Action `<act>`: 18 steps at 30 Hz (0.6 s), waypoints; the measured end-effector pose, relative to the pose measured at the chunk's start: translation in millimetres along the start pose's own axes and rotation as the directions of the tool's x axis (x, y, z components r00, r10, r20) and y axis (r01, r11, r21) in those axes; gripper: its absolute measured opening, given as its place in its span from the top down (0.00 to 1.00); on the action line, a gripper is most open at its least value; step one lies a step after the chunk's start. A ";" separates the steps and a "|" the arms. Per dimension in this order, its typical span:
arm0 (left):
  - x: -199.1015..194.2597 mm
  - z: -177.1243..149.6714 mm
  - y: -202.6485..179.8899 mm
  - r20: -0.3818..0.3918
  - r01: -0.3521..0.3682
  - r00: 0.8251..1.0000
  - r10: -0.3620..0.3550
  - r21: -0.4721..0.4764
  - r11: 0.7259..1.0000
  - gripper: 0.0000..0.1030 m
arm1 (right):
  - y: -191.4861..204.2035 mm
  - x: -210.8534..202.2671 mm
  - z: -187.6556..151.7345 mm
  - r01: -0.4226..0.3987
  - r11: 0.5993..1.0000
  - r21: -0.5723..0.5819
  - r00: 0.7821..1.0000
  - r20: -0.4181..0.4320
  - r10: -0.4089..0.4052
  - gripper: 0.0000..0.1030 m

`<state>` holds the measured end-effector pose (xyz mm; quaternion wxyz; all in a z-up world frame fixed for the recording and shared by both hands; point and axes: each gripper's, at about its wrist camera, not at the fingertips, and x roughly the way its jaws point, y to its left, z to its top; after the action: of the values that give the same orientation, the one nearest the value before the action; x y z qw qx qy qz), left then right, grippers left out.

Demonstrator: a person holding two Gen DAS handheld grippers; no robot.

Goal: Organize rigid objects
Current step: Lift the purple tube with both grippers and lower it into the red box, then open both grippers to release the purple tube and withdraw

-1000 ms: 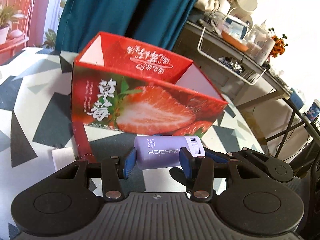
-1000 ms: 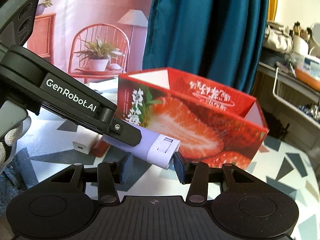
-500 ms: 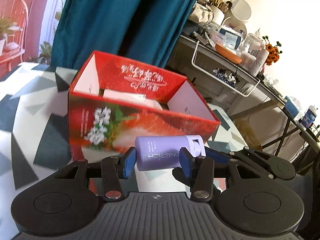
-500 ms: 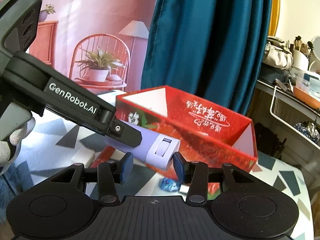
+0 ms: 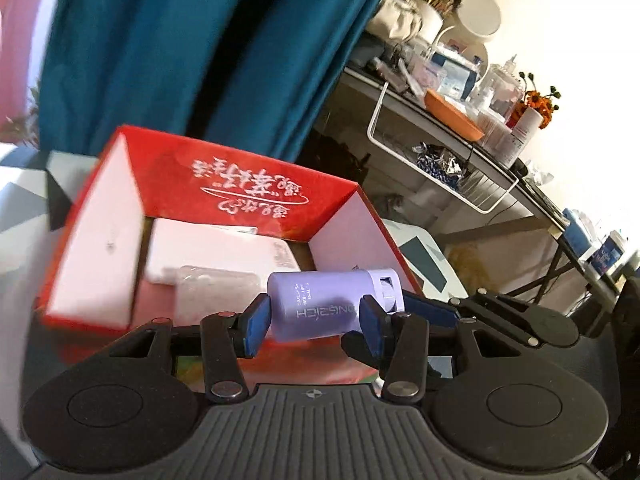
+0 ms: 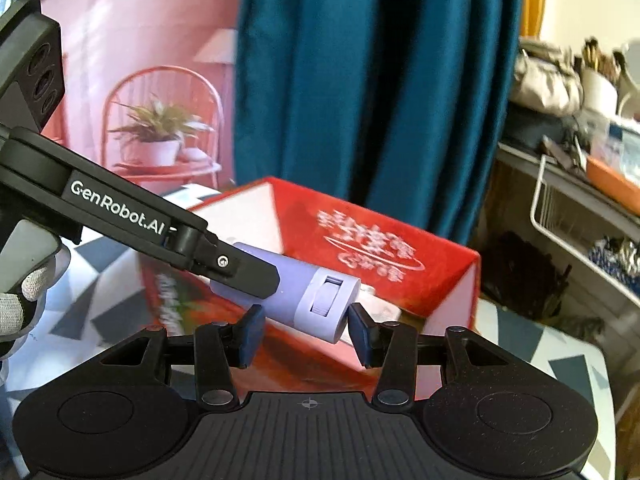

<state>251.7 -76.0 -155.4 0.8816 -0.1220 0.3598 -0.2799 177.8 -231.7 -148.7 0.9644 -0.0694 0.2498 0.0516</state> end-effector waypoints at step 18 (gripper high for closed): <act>92.1 26.7 33.9 -0.203 0.032 0.978 -0.055 -0.119 0.992 0.49 | -67.4 83.1 4.2 -0.005 0.989 0.146 0.978 -0.206 0.035 0.59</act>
<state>338.0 -101.6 -202.7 0.8249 -0.1508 0.4618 -0.2891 261.1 -292.1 -178.4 0.9350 -0.0018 0.3529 0.0358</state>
